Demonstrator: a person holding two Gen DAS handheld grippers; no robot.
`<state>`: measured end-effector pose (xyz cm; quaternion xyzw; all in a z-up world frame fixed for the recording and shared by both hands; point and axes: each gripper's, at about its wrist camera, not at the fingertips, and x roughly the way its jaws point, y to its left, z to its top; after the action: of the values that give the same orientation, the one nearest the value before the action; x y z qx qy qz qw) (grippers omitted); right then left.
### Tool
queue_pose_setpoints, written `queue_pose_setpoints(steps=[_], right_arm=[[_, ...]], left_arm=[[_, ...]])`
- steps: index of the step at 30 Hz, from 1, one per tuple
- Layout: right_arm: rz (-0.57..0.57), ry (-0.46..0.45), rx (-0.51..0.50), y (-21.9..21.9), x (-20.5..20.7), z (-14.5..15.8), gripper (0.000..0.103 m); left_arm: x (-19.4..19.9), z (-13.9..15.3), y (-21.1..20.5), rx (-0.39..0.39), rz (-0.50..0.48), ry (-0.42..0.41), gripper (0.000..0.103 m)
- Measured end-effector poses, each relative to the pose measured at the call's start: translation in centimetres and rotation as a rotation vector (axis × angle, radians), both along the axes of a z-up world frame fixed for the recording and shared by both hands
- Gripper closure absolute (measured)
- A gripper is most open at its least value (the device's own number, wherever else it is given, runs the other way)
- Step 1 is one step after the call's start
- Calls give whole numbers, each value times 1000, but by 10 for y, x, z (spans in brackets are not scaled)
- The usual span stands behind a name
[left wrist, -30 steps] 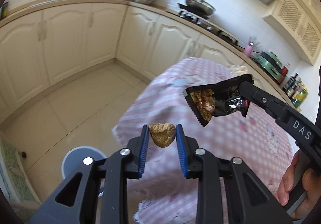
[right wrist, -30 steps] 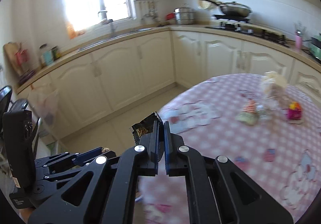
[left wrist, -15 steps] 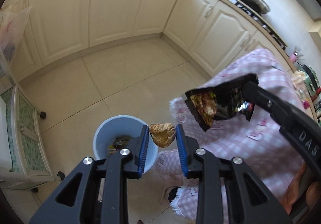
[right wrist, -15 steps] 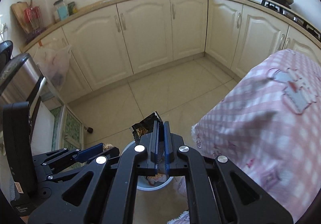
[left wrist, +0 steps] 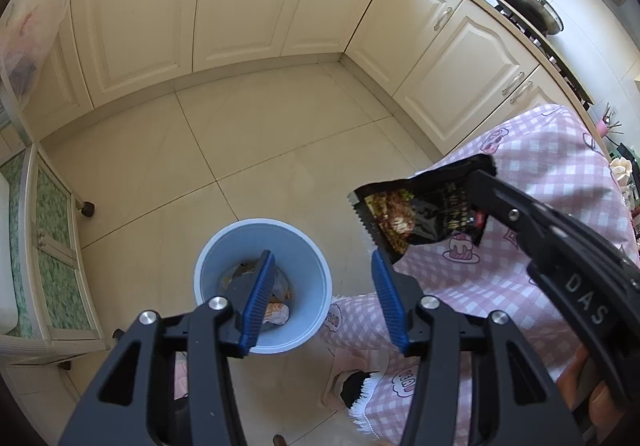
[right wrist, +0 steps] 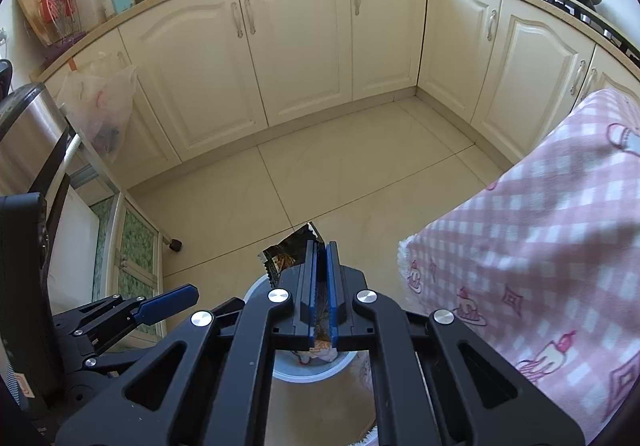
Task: Collect trash
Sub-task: 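Open the left gripper to drop the gold wrapper into the bucket, then open the right gripper to drop the dark snack bag into the bucket, then move the left gripper to the red-white sauce packet while the right moves to the pink candy bag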
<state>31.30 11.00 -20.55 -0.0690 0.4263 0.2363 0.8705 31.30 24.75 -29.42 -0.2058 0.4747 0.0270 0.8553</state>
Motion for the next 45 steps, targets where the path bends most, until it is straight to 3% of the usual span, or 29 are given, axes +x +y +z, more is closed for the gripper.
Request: queue_pose_setpoints(steps=[14, 17, 23, 28, 35, 45], right_arm=[[30, 6, 27, 31, 4, -3, 96], [34, -8, 18, 33, 3, 3, 86], [12, -46, 30, 11, -4, 27, 86], [-51, -109, 49, -35, -14, 65, 83], [-166, -202, 90, -129, -39, 115, 78], [-352, -271, 123, -267, -63, 145, 69]], left_arm=[[-7, -2, 20, 10, 34, 7, 52], [-8, 4, 22, 13, 42, -2, 50], [-9, 32, 10, 33, 26, -43, 50], [-10, 68, -23, 63, -23, -101, 50], [-10, 126, -105, 121, -152, -200, 50], [0, 171, -238, 137, -351, -276, 42]])
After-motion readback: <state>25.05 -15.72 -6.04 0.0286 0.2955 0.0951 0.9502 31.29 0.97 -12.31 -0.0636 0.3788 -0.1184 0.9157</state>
